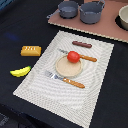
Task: Interact with the objects in diverse but meaningful ways.
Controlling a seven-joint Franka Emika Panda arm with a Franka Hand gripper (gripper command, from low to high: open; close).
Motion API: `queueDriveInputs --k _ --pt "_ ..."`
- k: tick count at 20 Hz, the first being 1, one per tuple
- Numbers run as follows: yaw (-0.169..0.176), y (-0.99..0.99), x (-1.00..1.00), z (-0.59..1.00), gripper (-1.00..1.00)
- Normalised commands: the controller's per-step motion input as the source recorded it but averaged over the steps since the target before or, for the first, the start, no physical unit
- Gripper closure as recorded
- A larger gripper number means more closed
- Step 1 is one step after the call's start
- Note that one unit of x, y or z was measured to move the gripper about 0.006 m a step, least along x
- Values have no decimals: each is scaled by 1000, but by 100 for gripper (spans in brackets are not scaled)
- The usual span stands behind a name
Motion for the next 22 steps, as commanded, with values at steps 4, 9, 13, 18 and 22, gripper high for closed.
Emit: queueDriveInputs --k 4,9,13,18,22 --pt "4 -203 156 -57 -100" --pt "24 -511 135 -190 -100" --pt "29 -728 49 -345 -100" --pt "55 -841 0 -399 -100" --pt "59 -846 -3 -500 -100"
